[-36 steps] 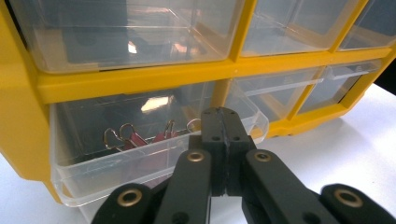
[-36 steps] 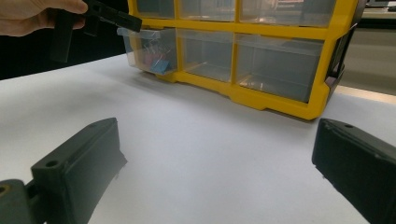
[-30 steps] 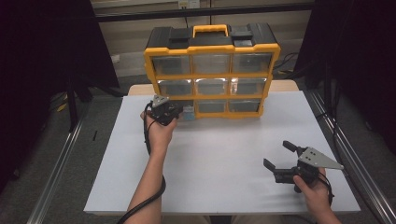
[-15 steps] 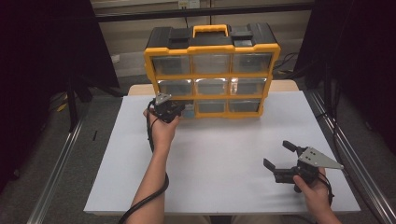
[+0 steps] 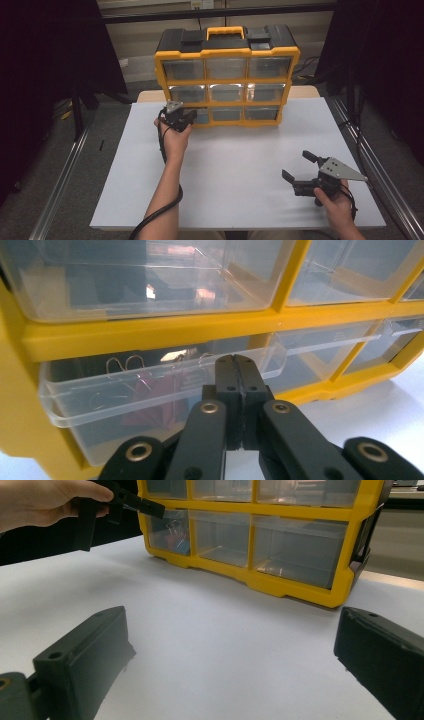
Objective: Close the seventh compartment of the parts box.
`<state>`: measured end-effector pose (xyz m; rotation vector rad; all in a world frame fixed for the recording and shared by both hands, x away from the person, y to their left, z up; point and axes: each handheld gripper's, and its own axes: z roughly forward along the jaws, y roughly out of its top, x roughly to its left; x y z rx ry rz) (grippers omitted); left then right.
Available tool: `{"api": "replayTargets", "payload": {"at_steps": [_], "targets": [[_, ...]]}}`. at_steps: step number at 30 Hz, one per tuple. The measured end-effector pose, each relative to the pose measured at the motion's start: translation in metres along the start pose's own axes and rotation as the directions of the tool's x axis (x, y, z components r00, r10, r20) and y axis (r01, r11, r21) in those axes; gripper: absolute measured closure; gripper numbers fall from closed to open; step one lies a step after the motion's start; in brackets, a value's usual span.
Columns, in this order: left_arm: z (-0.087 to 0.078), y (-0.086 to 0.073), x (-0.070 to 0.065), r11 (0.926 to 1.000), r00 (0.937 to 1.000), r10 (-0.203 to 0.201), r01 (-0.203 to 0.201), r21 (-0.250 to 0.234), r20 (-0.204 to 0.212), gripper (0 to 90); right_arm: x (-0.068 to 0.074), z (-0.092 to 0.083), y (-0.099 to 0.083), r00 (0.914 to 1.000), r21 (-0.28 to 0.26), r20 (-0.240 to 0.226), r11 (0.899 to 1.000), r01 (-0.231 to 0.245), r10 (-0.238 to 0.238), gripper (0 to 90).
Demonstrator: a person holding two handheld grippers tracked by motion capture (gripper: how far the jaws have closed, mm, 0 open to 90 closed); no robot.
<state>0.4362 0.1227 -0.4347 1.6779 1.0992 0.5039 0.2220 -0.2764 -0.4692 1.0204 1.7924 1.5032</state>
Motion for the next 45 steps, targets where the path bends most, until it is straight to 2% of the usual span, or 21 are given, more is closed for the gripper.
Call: {"api": "replayTargets", "payload": {"at_steps": [3,11,12,17,20,27,29,31,37,41,45], "targets": [[0.002,0.0,0.0,0.9999,0.9999,-0.009,0.009,-0.008,-0.01,90.0,-0.001,0.0,0.0,1.0,0.006,-0.002,1.0,0.003,-0.003,1.1],[0.007,-0.001,0.0,0.9995,0.9996,0.003,-0.004,-0.031,-0.027,90.0,-0.001,0.0,0.0,1.0,0.005,0.002,1.0,0.003,-0.003,1.1],[0.008,-0.001,0.001,0.9994,0.9998,-0.002,0.001,-0.034,-0.018,89.9,-0.001,0.0,0.0,1.0,0.004,-0.001,1.0,0.002,-0.002,1.1],[0.01,-0.002,-0.001,0.9994,0.9997,-0.001,0.001,-0.036,-0.025,87.7,-0.001,0.0,0.0,1.0,0.004,-0.004,1.0,0.002,-0.002,1.2],[0.01,-0.004,-0.002,0.9996,1.0,0.005,-0.005,-0.026,-0.006,83.7,-0.001,0.001,0.0,1.0,-0.003,-0.006,1.0,-0.004,0.004,1.2],[-0.001,-0.012,0.0,0.9994,0.9996,-0.014,0.015,-0.032,0.026,65.1,-0.002,0.002,0.0,1.0,0.001,-0.007,1.0,0.0,0.0,1.2],[-0.006,-0.014,0.001,0.999,0.9987,-0.031,0.032,-0.032,0.04,58.4,-0.001,0.003,0.0,0.9999,0.0,-0.012,1.0,-0.003,0.003,1.2],[-0.011,-0.015,0.001,0.9992,0.9993,-0.018,0.019,-0.034,0.032,54.3,-0.001,0.004,0.0,0.9999,0.005,-0.01,1.0,0.004,-0.004,1.2],[-0.028,-0.02,0.001,0.9984,0.999,-0.019,0.021,-0.052,0.04,43.6,-0.001,0.002,0.0,1.0,0.004,-0.005,1.0,0.008,-0.008,1.1],[-0.039,-0.025,-0.001,0.9981,0.9986,0.001,0.002,-0.062,0.054,35.4,-0.001,0.0,0.0,0.9999,0.009,0.0,1.0,0.01,-0.01,1.0],[-0.051,-0.029,-0.003,0.9969,0.9954,0.053,-0.048,-0.062,0.079,28.1,0.0,0.0,0.0,0.9999,0.01,0.004,1.0,0.012,-0.012,1.0]]}}
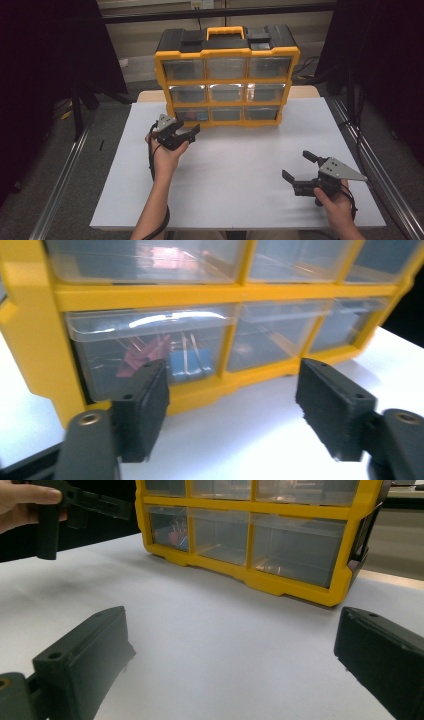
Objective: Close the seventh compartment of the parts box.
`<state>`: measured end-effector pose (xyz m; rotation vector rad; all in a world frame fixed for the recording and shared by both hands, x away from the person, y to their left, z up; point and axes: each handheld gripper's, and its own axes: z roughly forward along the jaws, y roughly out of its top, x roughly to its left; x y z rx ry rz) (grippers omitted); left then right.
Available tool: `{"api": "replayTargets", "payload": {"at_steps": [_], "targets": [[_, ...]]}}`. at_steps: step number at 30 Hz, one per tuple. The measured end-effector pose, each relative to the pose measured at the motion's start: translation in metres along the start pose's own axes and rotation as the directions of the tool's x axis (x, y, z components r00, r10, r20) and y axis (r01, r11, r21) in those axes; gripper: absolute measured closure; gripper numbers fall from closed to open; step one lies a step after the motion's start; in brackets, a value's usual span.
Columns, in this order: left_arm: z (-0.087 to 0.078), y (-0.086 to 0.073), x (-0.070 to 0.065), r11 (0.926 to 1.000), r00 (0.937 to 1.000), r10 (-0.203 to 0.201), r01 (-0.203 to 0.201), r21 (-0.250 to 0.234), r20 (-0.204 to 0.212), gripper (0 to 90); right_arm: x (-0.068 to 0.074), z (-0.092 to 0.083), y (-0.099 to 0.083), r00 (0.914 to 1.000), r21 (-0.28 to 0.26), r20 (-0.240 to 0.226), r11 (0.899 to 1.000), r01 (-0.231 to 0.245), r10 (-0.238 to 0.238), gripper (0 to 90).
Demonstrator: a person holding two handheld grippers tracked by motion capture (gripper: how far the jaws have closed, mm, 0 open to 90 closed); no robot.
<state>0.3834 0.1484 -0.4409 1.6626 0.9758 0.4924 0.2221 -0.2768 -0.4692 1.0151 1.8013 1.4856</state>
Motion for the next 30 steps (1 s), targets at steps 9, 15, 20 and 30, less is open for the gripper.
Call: {"api": "replayTargets", "payload": {"at_steps": [9,15,20,30], "targets": [[-0.026,-0.008,-0.006,0.9992,0.9989,0.021,-0.02,-0.035,0.042,16.0,0.001,0.0,0.0,1.0,0.002,-0.004,1.0,-0.005,0.005,1.0],[-0.042,-0.019,-0.008,0.9984,0.9973,0.056,-0.055,-0.017,0.048,11.2,0.001,0.001,0.0,1.0,0.002,-0.003,1.0,-0.001,0.001,1.0],[-0.058,-0.024,-0.005,0.9954,0.9938,0.095,-0.095,-0.008,0.058,7.4,0.002,0.0,0.0,1.0,0.003,-0.001,1.0,-0.002,0.002,1.0],[-0.093,-0.037,0.001,0.9922,0.9913,0.12,-0.118,-0.042,0.055,4.2,0.002,-0.001,0.0,1.0,0.005,0.0,1.0,0.001,-0.001,0.9]]}}
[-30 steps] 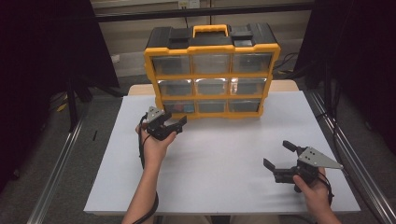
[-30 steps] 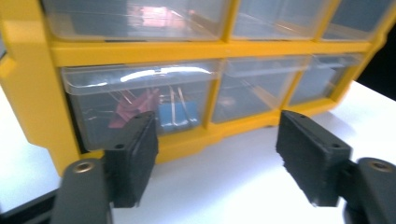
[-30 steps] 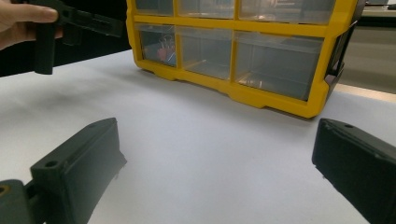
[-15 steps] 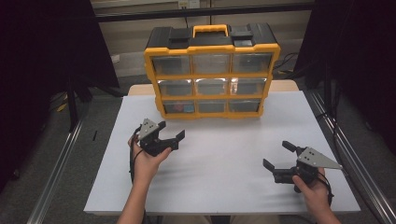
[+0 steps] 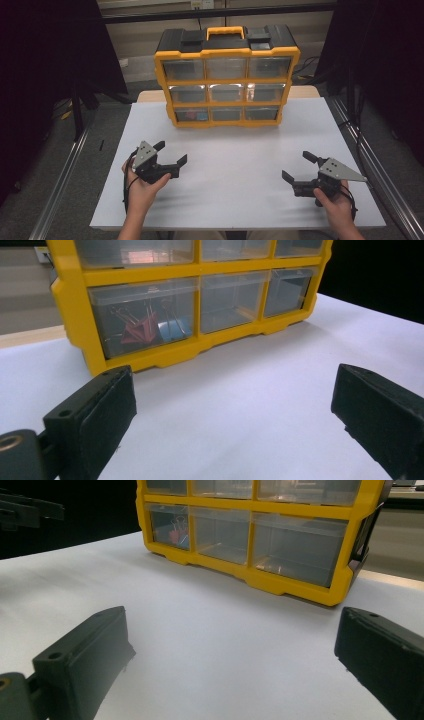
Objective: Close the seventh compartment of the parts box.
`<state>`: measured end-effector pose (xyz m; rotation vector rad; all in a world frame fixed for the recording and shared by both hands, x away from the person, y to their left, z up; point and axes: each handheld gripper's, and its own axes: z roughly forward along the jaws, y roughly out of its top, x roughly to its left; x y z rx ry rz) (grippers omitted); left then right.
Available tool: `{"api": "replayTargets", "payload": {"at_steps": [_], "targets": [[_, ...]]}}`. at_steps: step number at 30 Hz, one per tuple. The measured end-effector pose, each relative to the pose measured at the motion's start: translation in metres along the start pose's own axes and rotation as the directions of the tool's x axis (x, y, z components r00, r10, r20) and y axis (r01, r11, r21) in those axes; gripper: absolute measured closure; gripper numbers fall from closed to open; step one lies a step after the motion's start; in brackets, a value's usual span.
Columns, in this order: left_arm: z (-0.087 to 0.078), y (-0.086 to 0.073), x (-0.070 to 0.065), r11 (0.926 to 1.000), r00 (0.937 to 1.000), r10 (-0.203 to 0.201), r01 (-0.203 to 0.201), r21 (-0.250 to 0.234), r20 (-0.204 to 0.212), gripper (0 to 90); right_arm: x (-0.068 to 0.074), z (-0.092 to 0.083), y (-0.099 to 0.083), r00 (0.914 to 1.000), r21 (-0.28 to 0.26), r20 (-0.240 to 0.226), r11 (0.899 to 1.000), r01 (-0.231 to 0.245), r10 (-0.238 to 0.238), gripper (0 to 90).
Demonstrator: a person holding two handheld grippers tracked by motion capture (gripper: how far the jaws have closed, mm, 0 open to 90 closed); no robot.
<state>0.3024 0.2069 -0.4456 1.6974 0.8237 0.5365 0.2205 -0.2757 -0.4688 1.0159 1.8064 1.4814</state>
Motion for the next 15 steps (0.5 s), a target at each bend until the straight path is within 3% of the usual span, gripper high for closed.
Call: {"api": "replayTargets", "payload": {"at_steps": [5,12,15], "targets": [[-0.016,-0.008,0.005,1.0,0.9999,-0.01,0.01,-0.002,-0.013,3.8,0.001,0.001,0.0,1.0,0.001,0.002,1.0,-0.001,0.001,0.9],[-0.023,-0.014,0.008,0.9989,0.9991,-0.042,0.042,-0.019,-0.002,1.8,0.002,0.002,-0.001,1.0,0.012,-0.004,1.0,0.006,-0.006,0.9],[-0.025,-0.016,0.008,0.9996,0.9997,-0.024,0.024,-0.012,0.003,1.2,0.002,0.003,-0.001,1.0,0.015,-0.004,1.0,0.004,-0.004,0.8]]}}
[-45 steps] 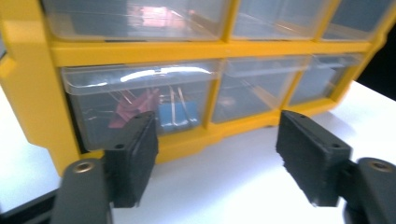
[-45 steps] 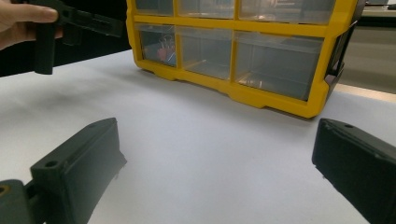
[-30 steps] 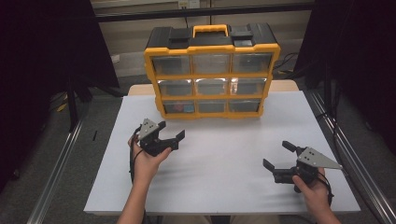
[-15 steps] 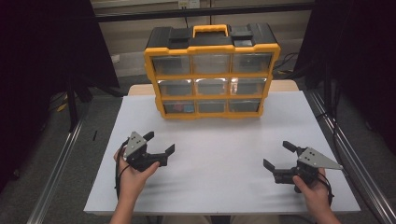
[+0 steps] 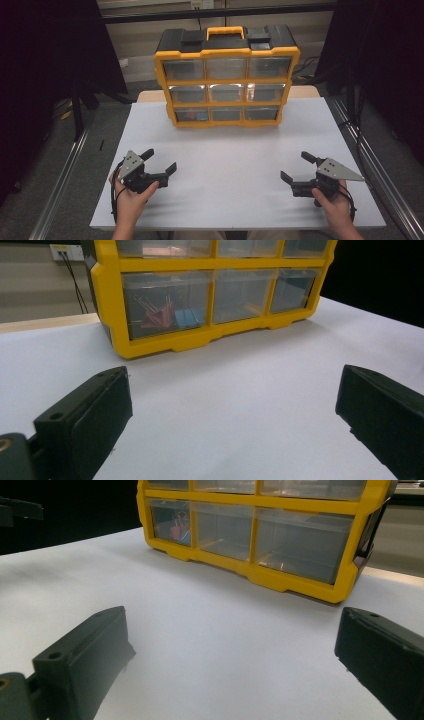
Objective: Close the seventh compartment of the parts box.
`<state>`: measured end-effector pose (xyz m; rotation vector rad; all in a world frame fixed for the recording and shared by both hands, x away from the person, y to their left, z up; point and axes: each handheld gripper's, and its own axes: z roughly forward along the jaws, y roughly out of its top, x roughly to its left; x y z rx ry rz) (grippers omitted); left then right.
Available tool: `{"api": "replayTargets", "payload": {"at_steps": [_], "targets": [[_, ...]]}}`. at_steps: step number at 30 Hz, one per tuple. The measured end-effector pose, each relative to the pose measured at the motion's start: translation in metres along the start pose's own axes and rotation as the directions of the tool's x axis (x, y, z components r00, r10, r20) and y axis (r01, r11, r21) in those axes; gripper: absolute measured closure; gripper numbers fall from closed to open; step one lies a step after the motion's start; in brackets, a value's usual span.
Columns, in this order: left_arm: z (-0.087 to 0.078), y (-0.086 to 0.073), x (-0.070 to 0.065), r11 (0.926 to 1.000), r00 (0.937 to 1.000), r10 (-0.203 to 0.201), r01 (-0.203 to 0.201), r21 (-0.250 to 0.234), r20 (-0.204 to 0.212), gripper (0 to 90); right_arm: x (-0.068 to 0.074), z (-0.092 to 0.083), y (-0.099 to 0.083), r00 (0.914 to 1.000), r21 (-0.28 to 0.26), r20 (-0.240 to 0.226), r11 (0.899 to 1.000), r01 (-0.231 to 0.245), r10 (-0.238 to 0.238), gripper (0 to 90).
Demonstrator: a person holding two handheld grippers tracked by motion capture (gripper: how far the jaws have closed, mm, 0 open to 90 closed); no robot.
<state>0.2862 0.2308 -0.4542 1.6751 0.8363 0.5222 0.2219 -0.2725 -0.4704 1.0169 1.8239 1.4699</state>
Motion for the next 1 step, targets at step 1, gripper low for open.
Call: {"api": "replayTargets", "payload": {"at_steps": [1], "targets": [[-0.0007,-0.0004,-0.0005,1.0,1.0,-0.003,0.003,0.002,-0.007,1.2,0.0,0.0008,-0.0002,1.0,-0.001,-0.001,1.0,0.004,-0.004,0.8]]}}
